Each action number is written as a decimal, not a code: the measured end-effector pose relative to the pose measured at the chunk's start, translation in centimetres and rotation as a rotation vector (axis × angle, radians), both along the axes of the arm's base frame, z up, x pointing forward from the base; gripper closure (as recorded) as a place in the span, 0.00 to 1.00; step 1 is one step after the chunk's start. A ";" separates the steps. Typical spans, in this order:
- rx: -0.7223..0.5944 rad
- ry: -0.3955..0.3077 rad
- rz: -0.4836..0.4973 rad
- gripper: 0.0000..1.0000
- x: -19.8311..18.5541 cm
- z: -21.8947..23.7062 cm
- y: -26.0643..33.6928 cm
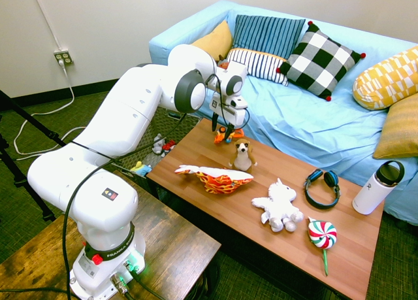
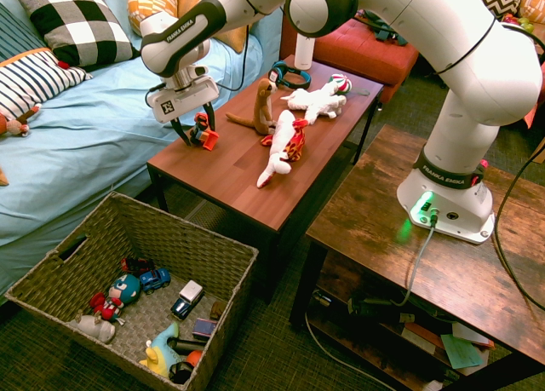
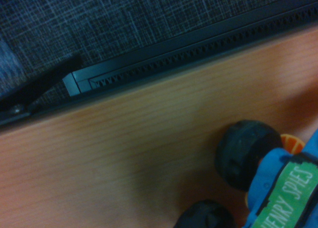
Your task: Put the toy car in the basket
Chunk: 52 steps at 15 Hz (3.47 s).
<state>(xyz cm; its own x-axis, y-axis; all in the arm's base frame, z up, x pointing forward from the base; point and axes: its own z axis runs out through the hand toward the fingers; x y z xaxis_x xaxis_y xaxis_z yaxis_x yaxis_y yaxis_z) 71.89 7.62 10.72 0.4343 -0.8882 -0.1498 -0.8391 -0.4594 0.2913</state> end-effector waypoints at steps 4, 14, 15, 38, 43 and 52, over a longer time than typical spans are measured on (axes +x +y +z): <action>0.002 0.004 0.003 1.00 0.2 0.1 0.2; 0.003 -0.049 0.012 1.00 0.9 0.3 0.6; 0.006 -0.094 0.016 1.00 1.3 1.1 0.8; -0.093 -0.246 0.579 0.00 -10.2 18.1 38.8; -0.094 -0.244 0.577 0.00 -9.7 18.7 38.6; -0.033 -0.321 0.313 0.00 -2.8 21.0 24.3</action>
<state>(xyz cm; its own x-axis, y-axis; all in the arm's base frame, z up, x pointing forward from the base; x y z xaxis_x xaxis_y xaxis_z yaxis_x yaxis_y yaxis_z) 69.04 31.87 31.71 0.7031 -0.7084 0.0622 -0.7111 -0.7008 0.0575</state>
